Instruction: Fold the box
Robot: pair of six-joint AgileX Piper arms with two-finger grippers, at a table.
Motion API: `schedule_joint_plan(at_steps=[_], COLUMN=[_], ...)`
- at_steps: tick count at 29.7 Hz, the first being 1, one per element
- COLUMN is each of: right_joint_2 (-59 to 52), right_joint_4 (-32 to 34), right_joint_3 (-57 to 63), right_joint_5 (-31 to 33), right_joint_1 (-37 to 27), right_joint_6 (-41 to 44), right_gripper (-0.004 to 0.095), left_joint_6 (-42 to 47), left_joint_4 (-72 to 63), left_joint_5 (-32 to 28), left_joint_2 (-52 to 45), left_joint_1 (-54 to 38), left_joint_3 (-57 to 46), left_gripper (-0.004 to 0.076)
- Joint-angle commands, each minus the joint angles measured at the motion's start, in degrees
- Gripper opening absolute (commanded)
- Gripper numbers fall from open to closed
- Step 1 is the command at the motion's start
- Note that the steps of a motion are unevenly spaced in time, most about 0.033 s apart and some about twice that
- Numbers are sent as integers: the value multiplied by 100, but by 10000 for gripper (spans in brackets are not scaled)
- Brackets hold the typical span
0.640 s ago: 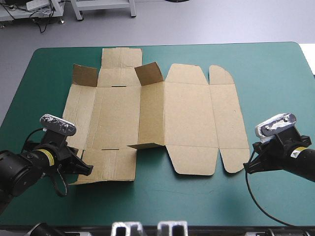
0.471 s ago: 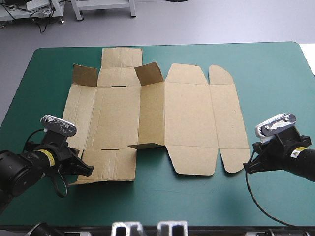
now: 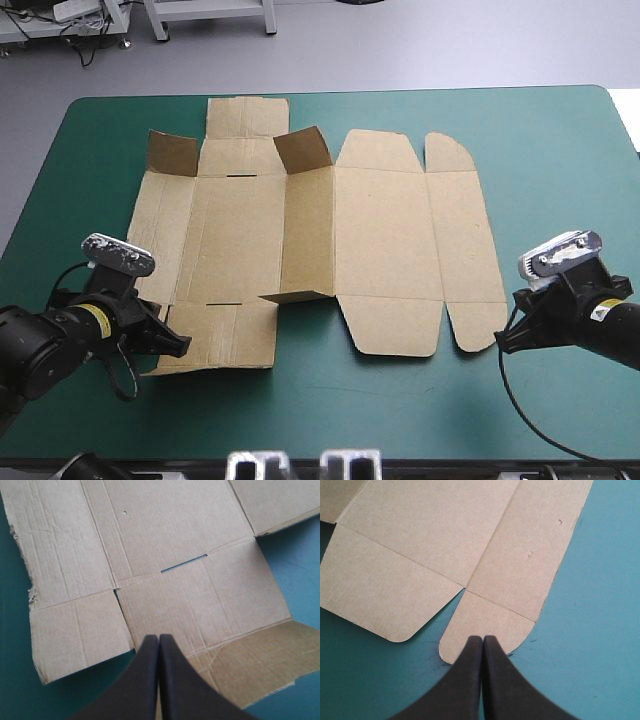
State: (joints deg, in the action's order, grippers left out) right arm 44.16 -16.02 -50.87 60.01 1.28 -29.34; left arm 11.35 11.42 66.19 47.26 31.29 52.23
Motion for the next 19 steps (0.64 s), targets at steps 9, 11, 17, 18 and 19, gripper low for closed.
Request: schedule_joint_plan(at_steps=[9, 11, 17, 18, 19], right_joint_2=[10, 10, 10, 10, 10], right_joint_4=[-121, -121, -121, -121, -121], right_joint_3=[-156, -156, -156, -156, -156], right_joint_5=[-255, -255, -243, -243, -243], right_joint_1=[12, 12, 12, 12, 12], right_joint_6=[-70, -70, -70, -81, -81], right_gripper=[-18, -18, -18, -18, -18], left_joint_6=[680, 690, 675, 644, 628], left_joint_4=[1257, 1298, 1103, 1037, 1012], left_joint_5=[-448, -515, -657, -657, -657], left_joint_2=[-10, -10, 34, 88, 127], left_joint_1=[27, 27, 27, 27, 27], left_joint_3=[140, 140, 140, 140, 140], left_gripper=[18, 18, 18, 18, 18])
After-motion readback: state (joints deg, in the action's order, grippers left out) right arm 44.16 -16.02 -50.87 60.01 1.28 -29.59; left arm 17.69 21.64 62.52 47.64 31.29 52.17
